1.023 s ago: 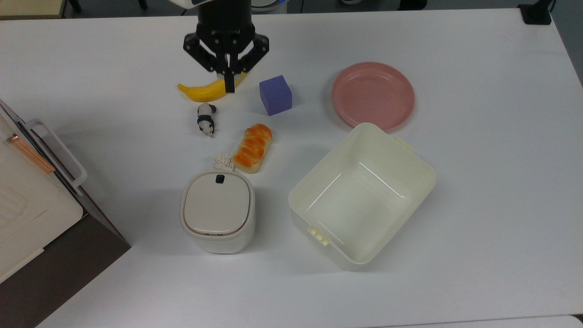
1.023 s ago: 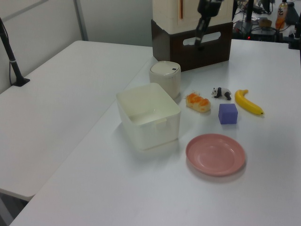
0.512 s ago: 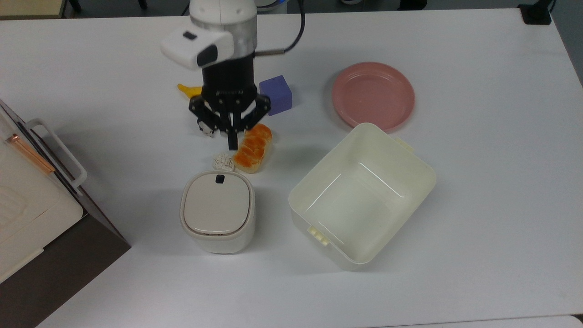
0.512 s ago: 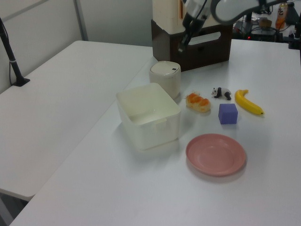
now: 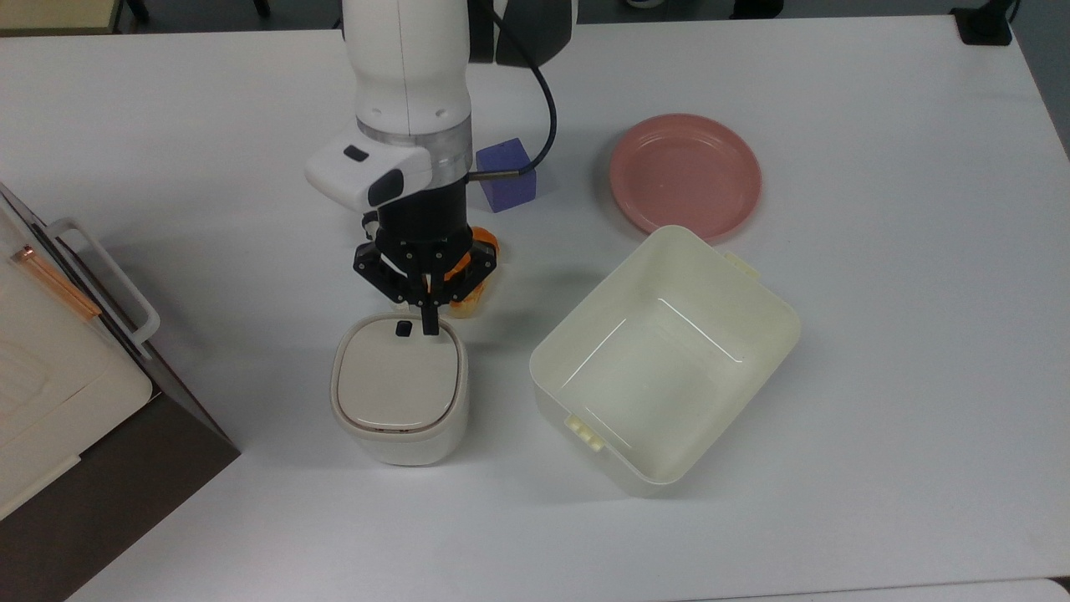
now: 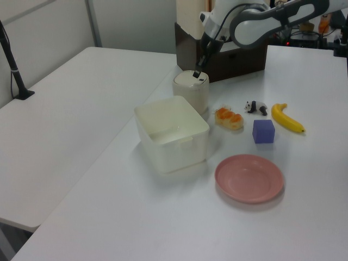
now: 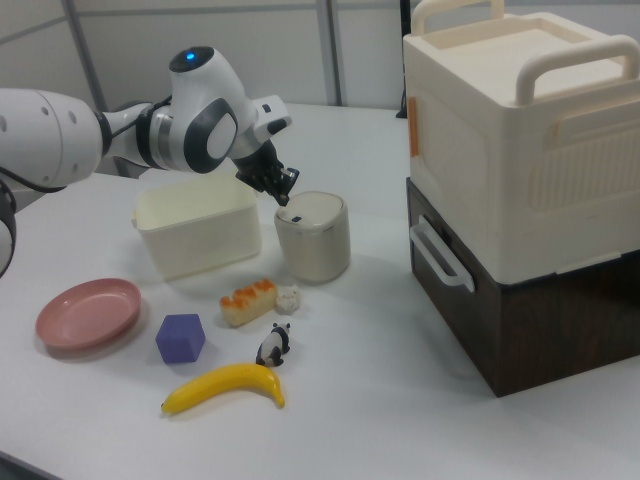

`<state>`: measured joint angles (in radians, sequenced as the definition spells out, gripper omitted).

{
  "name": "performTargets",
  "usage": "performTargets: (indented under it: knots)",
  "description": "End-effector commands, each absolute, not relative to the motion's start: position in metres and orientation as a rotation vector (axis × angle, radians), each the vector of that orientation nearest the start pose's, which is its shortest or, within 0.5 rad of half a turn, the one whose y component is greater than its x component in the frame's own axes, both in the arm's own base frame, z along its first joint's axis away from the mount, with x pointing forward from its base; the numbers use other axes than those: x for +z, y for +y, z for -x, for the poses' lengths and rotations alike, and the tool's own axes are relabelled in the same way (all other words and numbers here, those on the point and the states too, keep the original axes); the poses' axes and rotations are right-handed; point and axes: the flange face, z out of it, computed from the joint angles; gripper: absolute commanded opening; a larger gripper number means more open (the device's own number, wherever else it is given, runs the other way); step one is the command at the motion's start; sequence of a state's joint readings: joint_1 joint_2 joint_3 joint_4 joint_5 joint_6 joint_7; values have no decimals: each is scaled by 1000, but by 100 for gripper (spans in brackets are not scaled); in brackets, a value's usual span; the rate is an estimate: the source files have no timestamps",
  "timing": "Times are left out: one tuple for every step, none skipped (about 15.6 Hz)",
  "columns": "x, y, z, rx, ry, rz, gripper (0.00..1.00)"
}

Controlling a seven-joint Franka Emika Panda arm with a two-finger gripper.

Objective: Open the trash can

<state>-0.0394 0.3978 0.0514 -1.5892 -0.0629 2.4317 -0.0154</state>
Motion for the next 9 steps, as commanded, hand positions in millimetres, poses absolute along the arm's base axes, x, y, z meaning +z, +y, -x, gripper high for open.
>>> performTargets:
  knots:
    - [445, 2, -721, -778, -110, 3084, 0]
    - [441, 0, -722, -778, -108, 3083, 0]
    - [433, -1, -723, -762, -106, 3088, 0]
    - [431, -1, -723, -757, -106, 3091, 0]
    - [431, -7, -723, -758, -96, 3094, 0]
    - [430, -10, -723, -755, -87, 3095, 0]
    - [428, -11, -722, -748, -82, 3095, 0]
    - [426, -11, -722, -740, -78, 3095, 0]
    - [424, -11, -721, -736, -78, 3097, 0]
